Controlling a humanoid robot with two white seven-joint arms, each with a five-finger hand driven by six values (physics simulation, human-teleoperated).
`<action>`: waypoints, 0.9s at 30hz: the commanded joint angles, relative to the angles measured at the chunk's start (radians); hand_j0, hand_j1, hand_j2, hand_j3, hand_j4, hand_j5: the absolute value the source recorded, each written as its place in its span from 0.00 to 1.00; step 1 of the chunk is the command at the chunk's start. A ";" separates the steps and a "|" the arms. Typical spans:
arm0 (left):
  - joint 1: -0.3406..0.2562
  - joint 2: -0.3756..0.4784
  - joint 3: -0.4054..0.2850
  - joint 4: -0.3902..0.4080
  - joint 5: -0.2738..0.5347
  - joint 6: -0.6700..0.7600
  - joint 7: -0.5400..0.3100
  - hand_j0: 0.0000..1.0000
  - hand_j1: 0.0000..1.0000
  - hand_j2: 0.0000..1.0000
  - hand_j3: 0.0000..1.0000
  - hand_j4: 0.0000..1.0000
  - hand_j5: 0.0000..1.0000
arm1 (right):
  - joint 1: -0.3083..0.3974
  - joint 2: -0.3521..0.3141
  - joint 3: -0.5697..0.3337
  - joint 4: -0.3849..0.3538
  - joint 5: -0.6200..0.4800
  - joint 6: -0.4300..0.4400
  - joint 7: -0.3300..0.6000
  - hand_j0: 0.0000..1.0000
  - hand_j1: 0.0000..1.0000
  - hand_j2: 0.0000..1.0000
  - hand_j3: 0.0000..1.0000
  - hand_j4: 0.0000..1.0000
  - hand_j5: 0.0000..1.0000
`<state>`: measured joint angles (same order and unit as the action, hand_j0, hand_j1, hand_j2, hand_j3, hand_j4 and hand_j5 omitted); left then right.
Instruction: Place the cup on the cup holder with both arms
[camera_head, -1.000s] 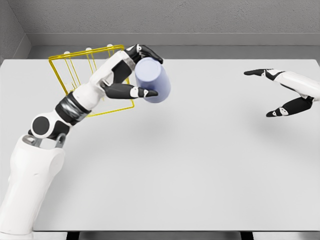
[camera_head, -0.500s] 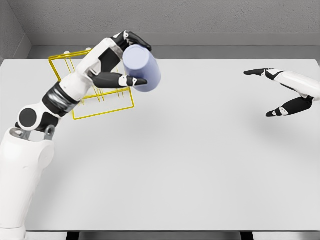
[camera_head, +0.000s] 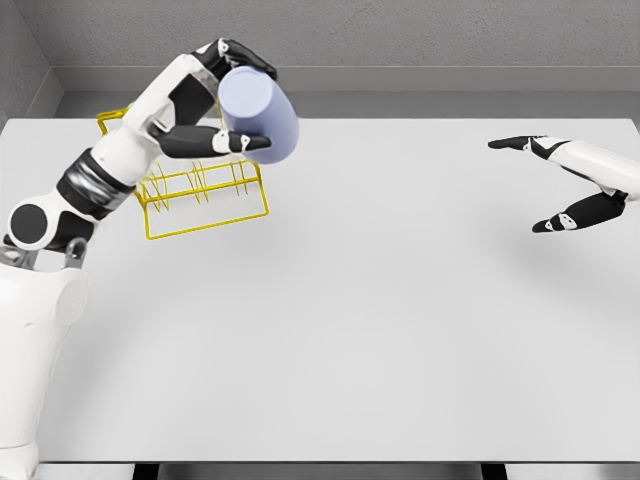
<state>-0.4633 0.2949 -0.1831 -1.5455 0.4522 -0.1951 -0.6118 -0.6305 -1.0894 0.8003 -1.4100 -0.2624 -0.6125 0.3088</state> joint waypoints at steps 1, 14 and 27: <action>0.000 0.010 0.013 0.007 0.006 0.002 0.001 0.40 0.40 0.40 0.40 0.40 0.40 | 0.000 -0.001 -0.001 0.000 -0.008 0.002 0.000 1.00 1.00 1.00 1.00 1.00 1.00; -0.021 0.013 0.036 0.045 0.006 0.002 0.001 0.39 0.39 0.39 0.39 0.39 0.39 | 0.002 -0.001 -0.001 -0.001 -0.008 0.002 0.000 1.00 1.00 1.00 1.00 1.00 1.00; -0.021 0.017 0.048 0.099 0.005 0.003 0.001 0.39 0.39 0.39 0.39 0.39 0.39 | 0.000 -0.001 -0.001 -0.001 -0.006 0.002 0.000 1.00 1.00 1.00 1.00 1.00 1.00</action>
<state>-0.4847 0.3105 -0.1363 -1.4593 0.4521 -0.1933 -0.6121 -0.6305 -1.0907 0.8002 -1.4112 -0.2614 -0.6125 0.3088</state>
